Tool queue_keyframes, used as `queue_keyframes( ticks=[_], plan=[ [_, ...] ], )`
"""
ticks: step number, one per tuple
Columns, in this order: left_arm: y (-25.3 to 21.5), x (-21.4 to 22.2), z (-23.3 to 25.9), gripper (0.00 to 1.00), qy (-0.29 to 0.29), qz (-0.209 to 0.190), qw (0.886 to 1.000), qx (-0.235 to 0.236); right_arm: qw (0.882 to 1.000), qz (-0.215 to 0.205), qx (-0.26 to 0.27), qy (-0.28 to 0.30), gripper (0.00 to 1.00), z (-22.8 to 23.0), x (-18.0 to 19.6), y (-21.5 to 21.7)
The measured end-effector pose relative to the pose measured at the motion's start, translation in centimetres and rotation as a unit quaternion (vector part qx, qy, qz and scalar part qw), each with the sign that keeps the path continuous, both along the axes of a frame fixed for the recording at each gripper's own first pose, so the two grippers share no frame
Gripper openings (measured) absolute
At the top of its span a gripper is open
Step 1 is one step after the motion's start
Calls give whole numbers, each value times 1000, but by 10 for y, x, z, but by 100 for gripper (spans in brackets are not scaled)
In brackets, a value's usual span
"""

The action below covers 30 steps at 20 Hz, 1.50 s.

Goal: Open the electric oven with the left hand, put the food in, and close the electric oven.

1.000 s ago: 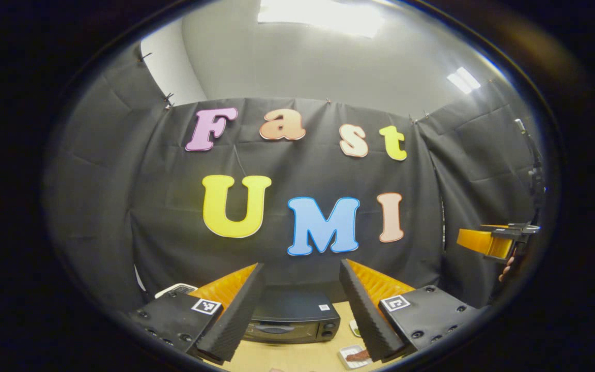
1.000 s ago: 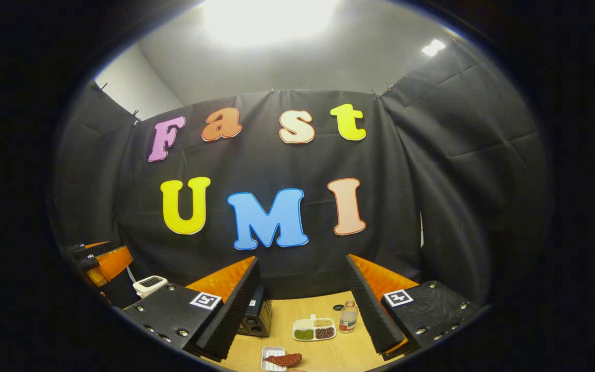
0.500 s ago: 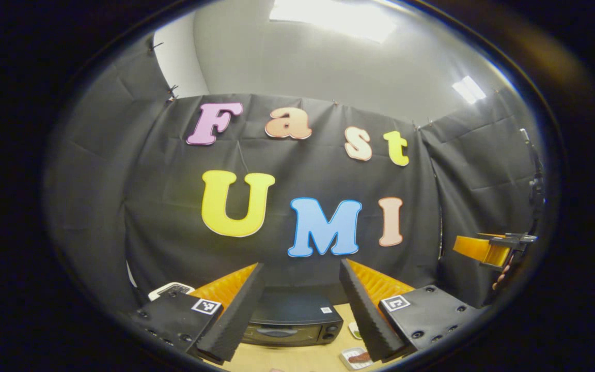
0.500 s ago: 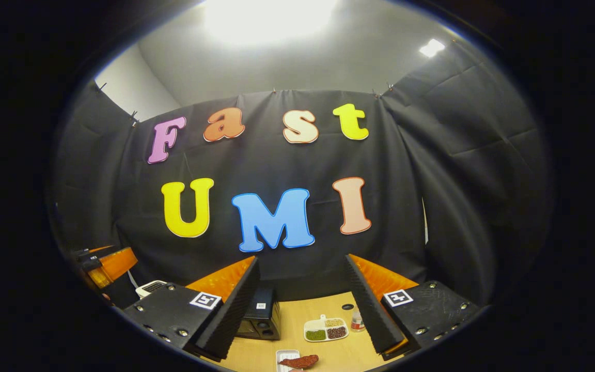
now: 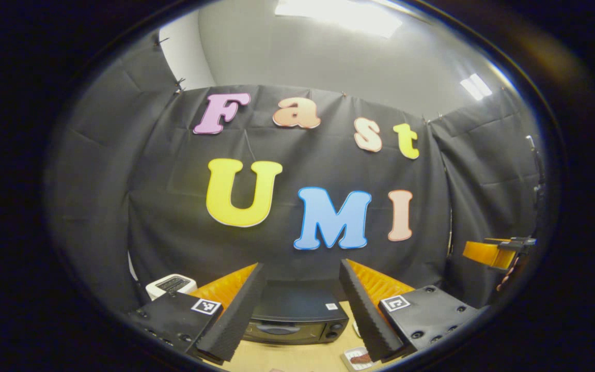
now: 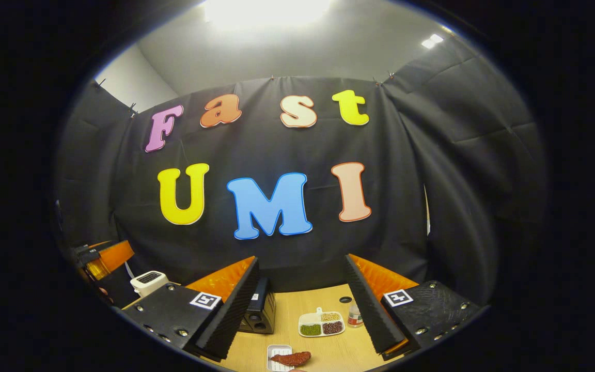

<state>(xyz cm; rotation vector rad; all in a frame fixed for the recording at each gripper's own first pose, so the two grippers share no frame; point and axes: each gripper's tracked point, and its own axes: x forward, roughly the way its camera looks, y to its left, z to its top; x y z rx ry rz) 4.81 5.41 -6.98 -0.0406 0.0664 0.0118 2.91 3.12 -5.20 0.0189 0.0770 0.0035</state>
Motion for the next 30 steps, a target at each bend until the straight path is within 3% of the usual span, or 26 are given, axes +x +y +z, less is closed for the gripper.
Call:
queue_keyframes(
  ticks=[3, 5, 6, 8, 9, 10, 13, 19, 26, 27, 28, 29, 30],
  plan=[
    [2, 22, -48, 100, 50, 1, 999, 7, 1000, 6, -2, 14, 99, -12, 7, -7],
    [4, 34, -76, 92, 69, 1, 998, 8, 1000, 5, 0, 14, 98, -14, 13, -13],
    [5, 41, -88, 100, 81, 3, 997, 9, 1000, 3, 1, 15, 98, -15, 15, -16],
    [6, 56, -114, 100, 103, 5, 995, 9, 1000, -1, -2, 15, 98, -18, 20, -21],
    [5, 63, -126, 92, 114, 4, 993, 9, 1000, 0, -3, 13, 98, -19, 21, -23],
    [4, 67, -139, 97, 126, 2, 992, 12, 1000, 0, -5, 12, 98, -18, 24, -25],
    [5, 85, -175, 93, 162, 2, 987, 15, 1000, -5, -10, 13, 98, -18, 29, -35],
    [12, 115, -249, 100, 233, -5, 972, 16, 999, -15, -13, 27, 98, -26, 38, -49],
    [29, 132, -297, 97, 279, 6, 960, 16, 999, -28, -18, 36, 98, -30, 43, -57],
    [32, 134, -303, 92, 286, 10, 958, 20, 999, -31, -19, 36, 98, -30, 42, -59],
    [35, 133, -306, 97, 288, 12, 957, 24, 999, -33, -20, 36, 98, -28, 42, -60],
    [36, 137, -307, 93, 286, 13, 958, 30, 999, -35, -20, 36, 98, -28, 41, -61],
    [36, 135, -309, 97, 289, 14, 957, 34, 999, -37, -18, 36, 98, -27, 42, -61]
  ],
)
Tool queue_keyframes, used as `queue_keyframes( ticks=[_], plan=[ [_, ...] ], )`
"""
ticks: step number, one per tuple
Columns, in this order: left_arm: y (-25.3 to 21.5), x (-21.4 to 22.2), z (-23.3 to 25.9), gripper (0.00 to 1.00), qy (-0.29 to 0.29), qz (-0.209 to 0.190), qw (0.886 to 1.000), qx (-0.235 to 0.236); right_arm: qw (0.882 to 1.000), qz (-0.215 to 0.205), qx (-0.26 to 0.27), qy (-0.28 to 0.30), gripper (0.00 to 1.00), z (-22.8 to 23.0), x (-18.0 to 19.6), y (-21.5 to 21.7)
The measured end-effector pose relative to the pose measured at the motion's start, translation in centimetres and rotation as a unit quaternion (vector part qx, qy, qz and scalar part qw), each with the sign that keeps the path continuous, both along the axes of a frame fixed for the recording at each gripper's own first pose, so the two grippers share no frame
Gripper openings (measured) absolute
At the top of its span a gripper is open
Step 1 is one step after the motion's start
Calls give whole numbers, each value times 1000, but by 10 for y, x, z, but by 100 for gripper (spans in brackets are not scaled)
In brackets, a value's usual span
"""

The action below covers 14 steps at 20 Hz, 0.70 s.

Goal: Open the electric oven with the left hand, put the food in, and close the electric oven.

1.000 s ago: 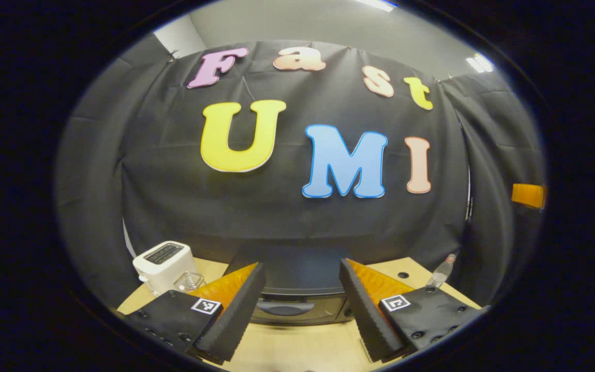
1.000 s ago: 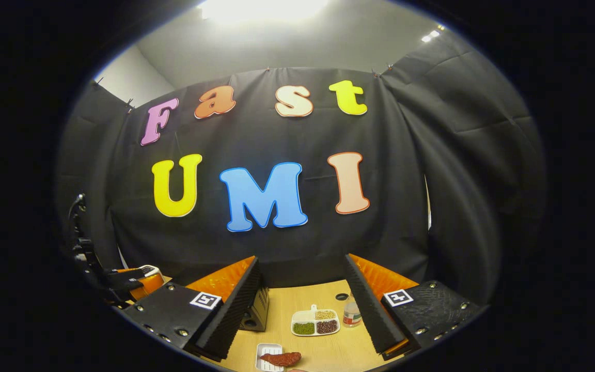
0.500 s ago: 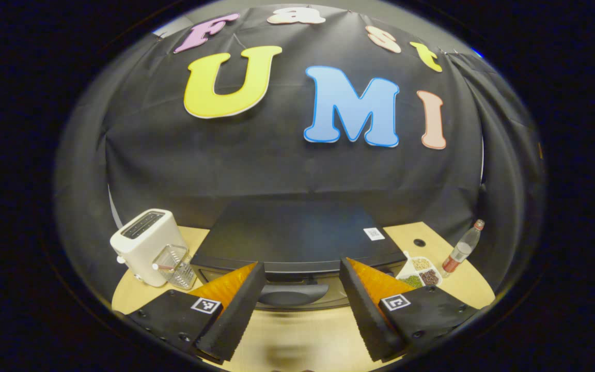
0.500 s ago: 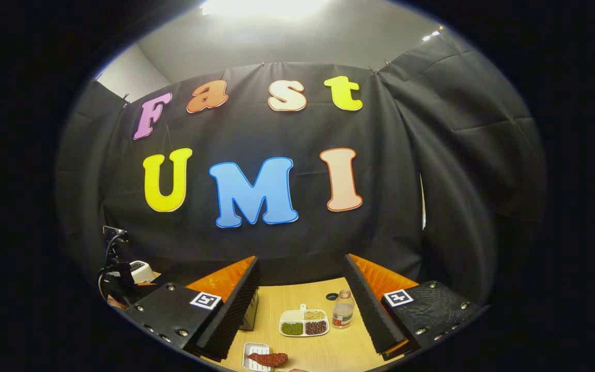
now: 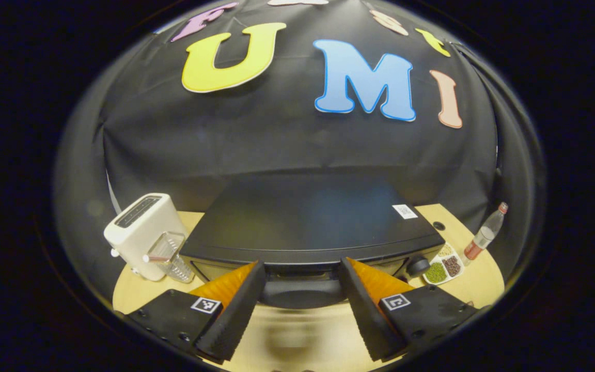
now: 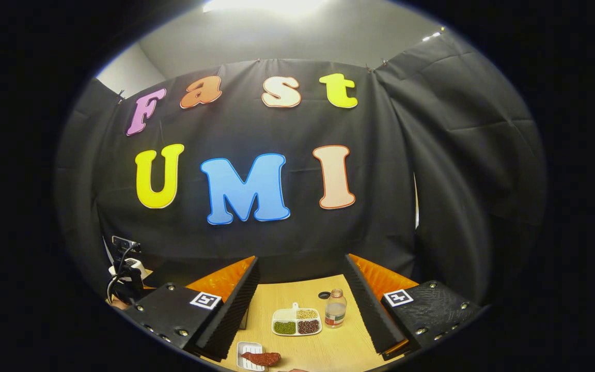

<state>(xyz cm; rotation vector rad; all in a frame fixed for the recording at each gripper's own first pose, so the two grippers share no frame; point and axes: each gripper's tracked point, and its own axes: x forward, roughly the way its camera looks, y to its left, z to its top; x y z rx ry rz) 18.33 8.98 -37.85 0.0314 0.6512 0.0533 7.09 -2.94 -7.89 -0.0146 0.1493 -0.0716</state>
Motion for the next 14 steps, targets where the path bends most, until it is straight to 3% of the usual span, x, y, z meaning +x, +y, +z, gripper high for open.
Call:
queue_keyframes(
  ticks=[4, 5, 7, 12, 13, 14],
  plan=[
    [1, -4, 0, 100, 1, 2, 1000, 1, 1000, -1, 5, -1, 98, 1, -3, 5],
    [0, -8, 0, 93, 2, 1, 1000, 2, 1000, 1, 5, -2, 98, 2, -5, 6],
    [0, -17, 0, 100, 4, -2, 1000, 6, 1000, 6, 4, -5, 98, 4, -7, 11],
    [-1, -47, -6, 100, 13, 2, 1000, 4, 1000, 17, 3, -5, 98, 5, -12, 21],
    [-1, -51, -7, 93, 14, 4, 1000, 1, 1000, 20, 3, -4, 98, 5, -14, 23],
    [-1, -55, -10, 100, 16, 6, 1000, -3, 1000, 21, 1, -3, 98, 6, -14, 24]
  ],
)
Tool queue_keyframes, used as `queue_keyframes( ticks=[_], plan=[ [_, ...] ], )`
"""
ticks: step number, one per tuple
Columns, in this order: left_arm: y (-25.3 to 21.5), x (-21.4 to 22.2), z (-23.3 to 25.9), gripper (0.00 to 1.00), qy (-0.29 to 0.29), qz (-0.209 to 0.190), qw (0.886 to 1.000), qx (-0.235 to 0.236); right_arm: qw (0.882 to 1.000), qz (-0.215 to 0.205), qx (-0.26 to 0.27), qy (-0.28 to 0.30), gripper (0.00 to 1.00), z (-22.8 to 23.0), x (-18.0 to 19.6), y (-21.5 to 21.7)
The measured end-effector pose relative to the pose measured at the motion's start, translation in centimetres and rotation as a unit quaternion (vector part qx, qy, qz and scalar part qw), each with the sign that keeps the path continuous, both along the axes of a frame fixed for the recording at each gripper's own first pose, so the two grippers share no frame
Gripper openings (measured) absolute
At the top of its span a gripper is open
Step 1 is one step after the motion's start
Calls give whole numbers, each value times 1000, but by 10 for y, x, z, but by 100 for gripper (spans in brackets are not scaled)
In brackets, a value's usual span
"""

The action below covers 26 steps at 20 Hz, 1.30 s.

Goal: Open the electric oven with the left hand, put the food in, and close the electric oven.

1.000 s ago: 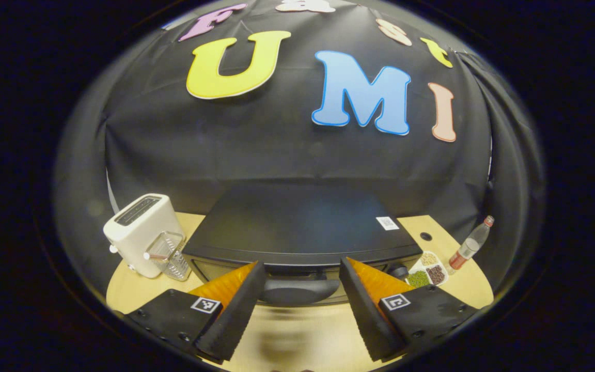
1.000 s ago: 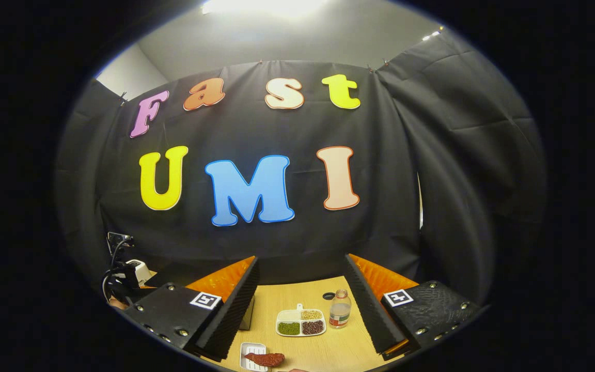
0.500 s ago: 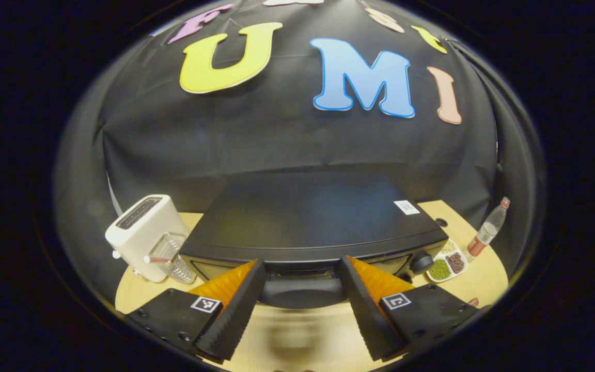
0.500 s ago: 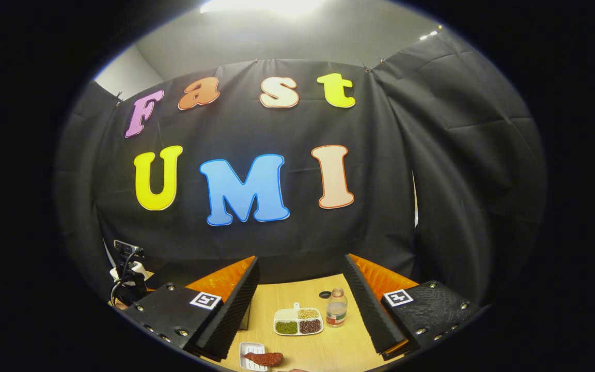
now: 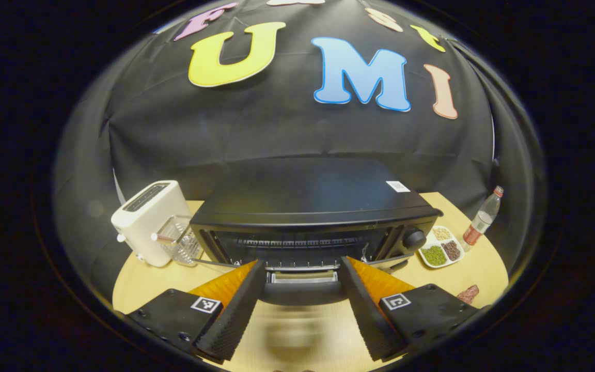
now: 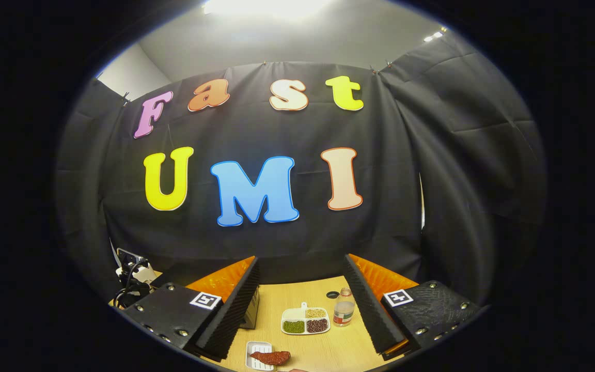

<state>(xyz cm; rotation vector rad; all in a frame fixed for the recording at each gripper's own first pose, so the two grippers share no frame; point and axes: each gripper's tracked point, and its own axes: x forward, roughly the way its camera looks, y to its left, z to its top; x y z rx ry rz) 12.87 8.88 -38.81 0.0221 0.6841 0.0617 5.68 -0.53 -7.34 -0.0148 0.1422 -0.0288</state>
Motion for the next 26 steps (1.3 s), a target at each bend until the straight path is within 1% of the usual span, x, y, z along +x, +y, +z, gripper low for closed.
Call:
queue_keyframes(
  ticks=[2, 4, 5, 6, 7, 8, 9, 13, 14, 15, 16, 17, 18, 21, 22, 23, 24, 25, 26],
  plan=[
    [-1, -6, -4, 100, 3, 2, 1000, -9, 1000, 1, -4, 1, 98, -1, -2, 1],
    [-1, -13, -7, 93, 6, 0, 1000, -11, 1000, 2, -4, 3, 98, -2, -4, 3],
    [-2, -16, -8, 100, 7, 0, 1000, -13, 1000, 2, -4, 4, 98, -2, -6, 4],
    [-2, -21, -9, 93, 7, 2, 1000, -17, 1000, 1, -5, 5, 98, -3, -8, 4],
    [-2, -23, -10, 97, 6, 3, 1000, -19, 1000, 0, -6, 7, 98, -4, -10, 3],
    [-1, -27, -12, 93, 5, 3, 1000, -20, 1000, 0, -5, 8, 98, -4, -9, 4],
    [-2, -29, -13, 98, 5, 2, 1000, -18, 1000, 0, -5, 11, 98, -6, -10, 4],
    [-3, -44, -21, 98, 10, -5, 1000, -8, 1000, 0, -1, 17, 98, -9, -13, 5],
    [-3, -48, -25, 93, 13, -5, 1000, -8, 1000, 1, -1, 18, 98, -8, -14, 6],
    [-4, -52, -27, 98, 15, -3, 1000, -9, 1000, 2, -1, 18, 98, -9, -15, 7],
    [-4, -57, -31, 100, 18, -1, 1000, -12, 1000, 3, -1, 20, 98, -9, -16, 7],
    [-4, -61, -35, 98, 22, 0, 1000, -13, 1000, 4, -1, 21, 98, -10, -16, 8],
    [-4, -66, -39, 98, 27, 0, 1000, -14, 1000, 4, -1, 24, 98, -12, -16, 8],
    [-3, -86, -56, 100, 54, 3, 998, -20, 1000, 9, -2, 27, 98, -14, -18, 12],
    [-2, -93, -61, 97, 67, 7, 997, -25, 1000, 11, -3, 29, 98, -15, -19, 13],
    [3, -97, -64, 97, 79, 18, 996, -24, 999, 13, -5, 30, 98, -16, -21, 14],
    [6, -96, -61, 100, 73, 29, 996, -27, 999, 15, -8, 30, 98, -16, -21, 14],
    [9, -91, -52, 97, 63, 39, 997, -35, 999, 16, -11, 31, 98, -16, -23, 14],
    [11, -88, -44, 100, 52, 46, 997, -40, 999, 16, -14, 33, 98, -19, -24, 12]
  ],
)
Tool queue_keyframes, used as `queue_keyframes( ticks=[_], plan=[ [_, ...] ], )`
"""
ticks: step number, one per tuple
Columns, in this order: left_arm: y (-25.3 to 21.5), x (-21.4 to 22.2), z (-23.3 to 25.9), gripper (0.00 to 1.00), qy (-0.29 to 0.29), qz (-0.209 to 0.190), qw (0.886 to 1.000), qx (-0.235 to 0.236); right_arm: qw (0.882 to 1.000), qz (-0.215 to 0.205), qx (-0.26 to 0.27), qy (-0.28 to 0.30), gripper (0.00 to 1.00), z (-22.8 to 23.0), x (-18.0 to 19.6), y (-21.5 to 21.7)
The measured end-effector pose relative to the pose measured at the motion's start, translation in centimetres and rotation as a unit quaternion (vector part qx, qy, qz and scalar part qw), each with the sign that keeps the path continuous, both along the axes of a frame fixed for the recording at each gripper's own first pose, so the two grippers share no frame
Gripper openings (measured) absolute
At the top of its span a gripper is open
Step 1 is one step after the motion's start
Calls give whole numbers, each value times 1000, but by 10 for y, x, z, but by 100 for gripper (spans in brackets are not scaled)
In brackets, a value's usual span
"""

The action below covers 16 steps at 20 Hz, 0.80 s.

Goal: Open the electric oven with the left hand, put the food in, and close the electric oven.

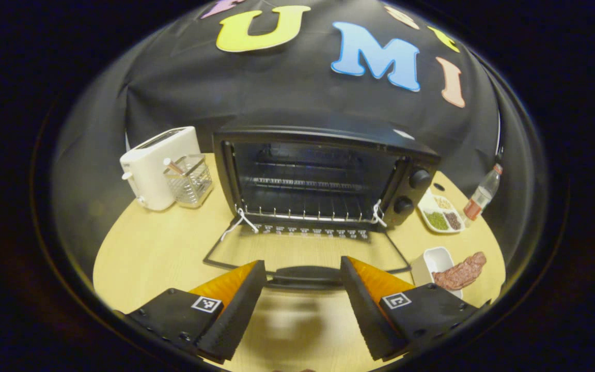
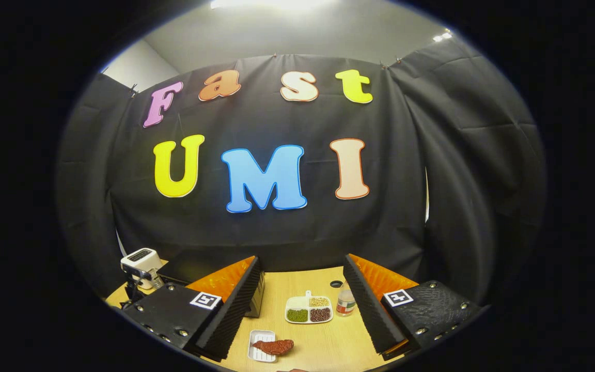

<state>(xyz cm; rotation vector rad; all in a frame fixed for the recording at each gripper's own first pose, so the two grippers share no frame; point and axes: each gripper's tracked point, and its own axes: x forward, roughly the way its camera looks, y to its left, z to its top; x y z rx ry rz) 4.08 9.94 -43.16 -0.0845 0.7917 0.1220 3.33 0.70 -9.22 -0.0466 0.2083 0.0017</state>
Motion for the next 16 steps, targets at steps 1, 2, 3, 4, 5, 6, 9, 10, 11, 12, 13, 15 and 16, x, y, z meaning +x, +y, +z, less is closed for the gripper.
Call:
queue_keyframes(
  ticks=[1, 2, 3, 4, 5, 6, 9, 10, 11, 12, 13, 15, 16],
  plan=[
    [3, 4, 11, 97, -11, 7, 1000, -1, 1000, 1, -1, 5, 98, -5, 0, -1],
    [5, 7, 24, 97, -24, 12, 1000, 0, 1000, 2, 1, 10, 98, -9, -1, -3],
    [7, 13, 38, 97, -39, 16, 999, 1, 1000, 3, 5, 17, 98, -16, -1, -3],
    [6, 18, 55, 100, -56, 19, 998, 1, 1000, 4, 10, 26, 98, -22, -1, -4],
    [6, 23, 72, 100, -71, 21, 997, 1, 999, 5, 14, 36, 98, -31, -1, -5],
    [5, 26, 88, 97, -87, 22, 996, 3, 999, 5, 20, 47, 99, -40, 0, -7],
    [-1, 36, 153, 100, -144, 17, 989, 10, 994, 9, 58, 95, 99, -83, 1, -12],
    [-4, 38, 173, 97, -163, 14, 986, 10, 990, 9, 81, 117, 99, -102, 0, -13],
    [-7, 39, 195, 97, -181, 12, 983, 8, 984, 6, 105, 141, 99, -122, 0, -15],
    [-12, 38, 216, 97, -199, 9, 980, 4, 977, 5, 135, 163, 99, -141, -1, -16],
    [-19, 41, 238, 100, -219, 5, 976, 2, 968, 1, 166, 186, 99, -160, -2, -17],
    [-24, 39, 281, 100, -252, -1, 968, 7, 949, -3, 223, 221, 99, -193, -1, -17],
    [-28, 38, 302, 100, -269, -5, 963, 10, 940, -1, 244, 238, 99, -210, -1, -16]
  ],
)
